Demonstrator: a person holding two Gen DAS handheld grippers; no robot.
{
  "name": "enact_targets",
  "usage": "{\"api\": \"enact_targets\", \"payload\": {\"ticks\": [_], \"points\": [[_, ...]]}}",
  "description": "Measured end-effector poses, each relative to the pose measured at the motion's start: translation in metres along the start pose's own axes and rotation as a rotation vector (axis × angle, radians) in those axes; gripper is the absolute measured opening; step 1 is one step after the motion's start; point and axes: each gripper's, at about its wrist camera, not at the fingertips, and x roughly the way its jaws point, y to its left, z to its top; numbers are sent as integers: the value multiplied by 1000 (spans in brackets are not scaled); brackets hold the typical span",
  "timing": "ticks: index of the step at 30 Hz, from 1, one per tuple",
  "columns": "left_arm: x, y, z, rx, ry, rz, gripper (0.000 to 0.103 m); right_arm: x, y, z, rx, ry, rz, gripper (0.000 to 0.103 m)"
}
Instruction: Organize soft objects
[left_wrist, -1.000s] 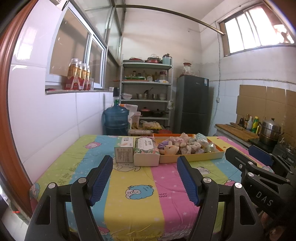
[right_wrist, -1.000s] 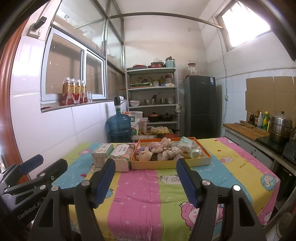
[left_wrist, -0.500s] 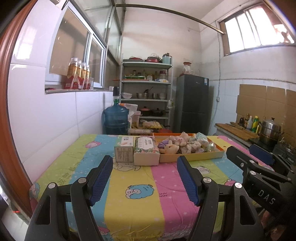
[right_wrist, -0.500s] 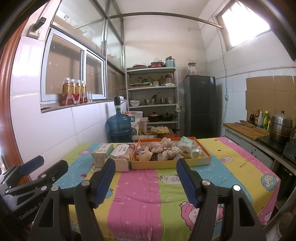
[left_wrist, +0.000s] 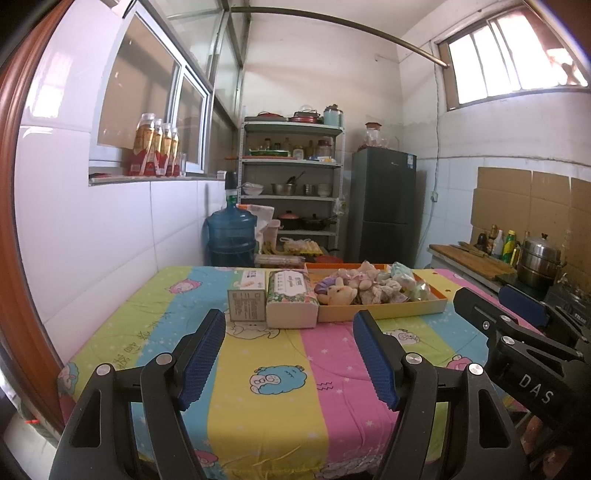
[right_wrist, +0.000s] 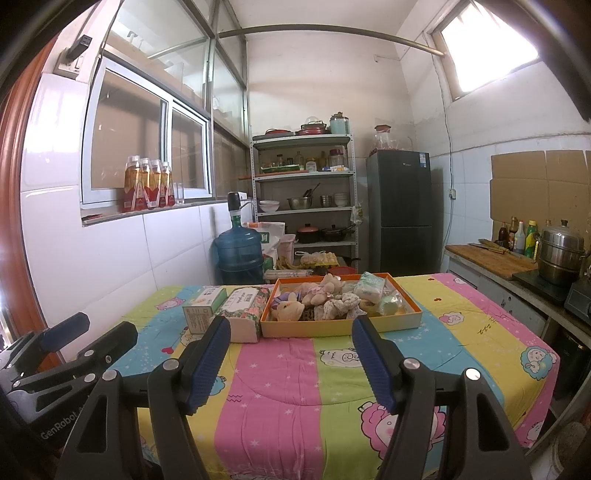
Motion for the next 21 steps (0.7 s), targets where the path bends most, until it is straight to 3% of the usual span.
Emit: {"api": "enact_targets", "payload": {"ticks": [21], "points": [[0, 2, -1, -1, 1, -2, 73, -1, 3, 0, -1, 1, 5, 68]]}}
